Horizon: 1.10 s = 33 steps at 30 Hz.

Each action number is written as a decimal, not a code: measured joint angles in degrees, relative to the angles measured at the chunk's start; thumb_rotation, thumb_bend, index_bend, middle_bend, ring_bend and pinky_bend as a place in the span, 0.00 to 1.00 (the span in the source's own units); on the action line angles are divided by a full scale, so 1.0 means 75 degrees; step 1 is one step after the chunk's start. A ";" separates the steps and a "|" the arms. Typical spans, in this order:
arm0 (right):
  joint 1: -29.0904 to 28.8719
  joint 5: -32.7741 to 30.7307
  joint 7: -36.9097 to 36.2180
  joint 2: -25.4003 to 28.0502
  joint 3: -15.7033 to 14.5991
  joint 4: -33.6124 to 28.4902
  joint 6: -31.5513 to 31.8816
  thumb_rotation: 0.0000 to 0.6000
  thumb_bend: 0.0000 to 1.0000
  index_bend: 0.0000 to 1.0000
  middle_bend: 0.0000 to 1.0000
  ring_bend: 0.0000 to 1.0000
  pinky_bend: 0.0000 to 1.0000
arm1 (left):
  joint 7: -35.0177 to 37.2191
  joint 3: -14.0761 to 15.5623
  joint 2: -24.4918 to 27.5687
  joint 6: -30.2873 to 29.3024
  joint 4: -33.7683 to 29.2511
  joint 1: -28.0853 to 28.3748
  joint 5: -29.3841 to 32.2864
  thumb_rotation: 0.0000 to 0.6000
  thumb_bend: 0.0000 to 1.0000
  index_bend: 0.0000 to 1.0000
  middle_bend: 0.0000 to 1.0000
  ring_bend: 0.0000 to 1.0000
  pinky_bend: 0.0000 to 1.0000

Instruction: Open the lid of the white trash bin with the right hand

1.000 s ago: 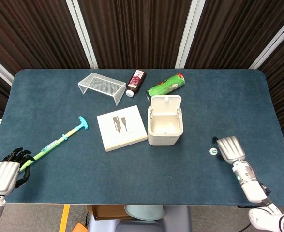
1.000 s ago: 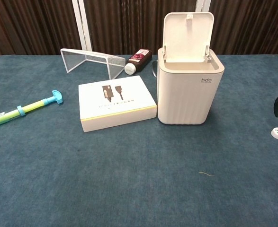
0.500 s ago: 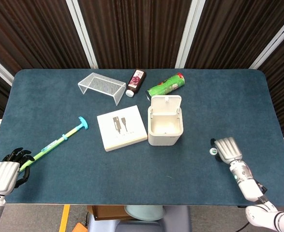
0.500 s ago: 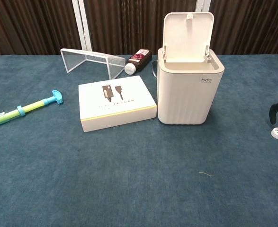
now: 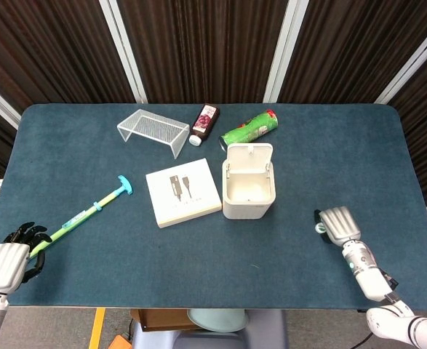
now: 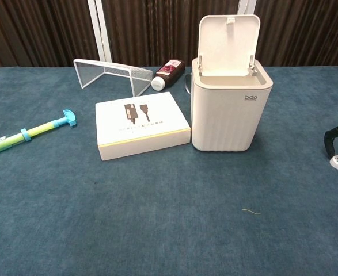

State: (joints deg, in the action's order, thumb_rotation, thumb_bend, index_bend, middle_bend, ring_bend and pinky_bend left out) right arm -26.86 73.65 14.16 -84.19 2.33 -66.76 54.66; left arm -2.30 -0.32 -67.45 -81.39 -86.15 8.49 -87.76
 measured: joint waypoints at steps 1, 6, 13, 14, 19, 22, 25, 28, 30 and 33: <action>0.0001 0.0001 0.0005 0.0001 0.0001 0.0002 0.0002 1.00 0.32 0.61 0.97 0.94 0.87 | 0.0003 0.0001 0.0002 -0.0004 0.0000 -0.0002 -0.0003 1.00 0.61 0.41 0.26 0.15 0.33; 0.0015 -0.0013 0.0060 0.0019 0.0000 -0.0022 -0.0014 1.00 0.34 0.68 0.97 0.94 0.87 | -0.0005 0.0003 0.0000 -0.0007 0.0001 0.0000 -0.0012 1.00 0.61 0.41 0.26 0.15 0.33; 0.0053 0.0044 0.0076 0.0102 0.0001 -0.0158 0.0104 1.00 0.35 0.76 0.98 0.94 0.87 | 0.0005 -0.0001 0.0003 0.0000 0.0000 0.0000 0.0003 1.00 0.61 0.41 0.26 0.15 0.33; 0.0073 0.0095 0.0069 0.0144 0.0001 -0.0233 0.0195 1.00 0.35 0.77 0.98 0.94 0.87 | 0.0012 -0.0001 0.0005 -0.0002 -0.0001 0.0000 0.0001 1.00 0.61 0.41 0.26 0.15 0.33; 0.0241 0.0488 -0.0022 0.0478 -0.0002 -0.0860 0.0927 1.00 0.35 0.77 0.98 0.94 0.87 | 0.0023 0.0000 0.0008 0.0008 -0.0002 -0.0001 0.0011 1.00 0.61 0.41 0.26 0.15 0.33; 0.0408 0.0843 -0.0109 0.0821 0.0009 -0.1456 0.1621 1.00 0.36 0.77 0.98 0.94 0.87 | 0.0014 0.0014 0.0017 0.0013 -0.0026 -0.0002 -0.0004 1.00 0.61 0.41 0.26 0.15 0.33; 0.0603 0.1231 -0.0171 0.1272 0.0011 -0.2208 0.2338 1.00 0.36 0.77 0.98 0.94 0.87 | -0.0007 0.0026 0.0024 0.0005 -0.0042 -0.0006 -0.0023 1.00 0.61 0.41 0.26 0.15 0.33; 0.0799 0.1661 -0.0212 0.1756 0.0000 -0.3016 0.2950 1.00 0.36 0.77 0.98 0.94 0.87 | -0.0020 0.0021 0.0024 0.0021 -0.0040 -0.0006 0.0007 1.00 0.61 0.41 0.26 0.15 0.33; 0.0926 0.1982 -0.0223 0.2065 0.0012 -0.3544 0.3321 1.00 0.36 0.77 0.98 0.94 0.87 | -0.0026 0.0018 0.0027 0.0037 -0.0047 -0.0007 0.0031 1.00 0.61 0.41 0.26 0.15 0.33; 0.1054 0.2341 -0.0207 0.2390 0.0107 -0.4100 0.3759 1.00 0.36 0.77 0.98 0.94 0.87 | -0.0033 0.0015 0.0041 0.0024 -0.0061 -0.0012 0.0029 1.00 0.61 0.41 0.26 0.15 0.33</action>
State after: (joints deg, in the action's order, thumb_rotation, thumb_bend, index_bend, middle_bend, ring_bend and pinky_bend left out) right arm -18.96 91.20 12.61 -66.26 3.13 -97.51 82.85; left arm -2.55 -0.21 -67.15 -81.21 -86.61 8.41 -87.55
